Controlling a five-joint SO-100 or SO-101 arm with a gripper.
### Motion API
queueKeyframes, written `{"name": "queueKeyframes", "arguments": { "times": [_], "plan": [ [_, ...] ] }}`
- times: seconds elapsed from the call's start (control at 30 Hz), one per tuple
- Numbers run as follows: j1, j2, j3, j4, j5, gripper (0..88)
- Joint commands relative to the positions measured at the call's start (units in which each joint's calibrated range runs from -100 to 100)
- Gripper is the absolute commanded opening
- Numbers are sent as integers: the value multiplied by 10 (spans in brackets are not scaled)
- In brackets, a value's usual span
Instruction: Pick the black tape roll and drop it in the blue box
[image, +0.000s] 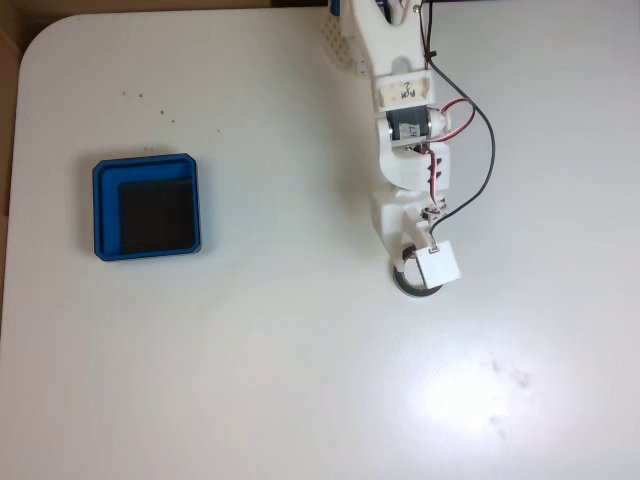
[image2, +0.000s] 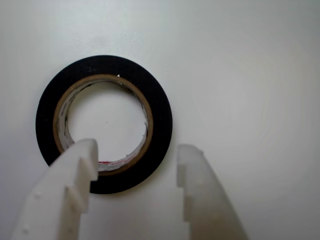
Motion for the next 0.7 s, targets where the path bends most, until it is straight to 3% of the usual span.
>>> {"name": "queueKeyframes", "arguments": {
  "times": [0.0, 0.67],
  "plan": [
    [14, -3, -43, -9, 1, 147],
    [12, 118, -152, -9, 2, 147]
  ]
}}
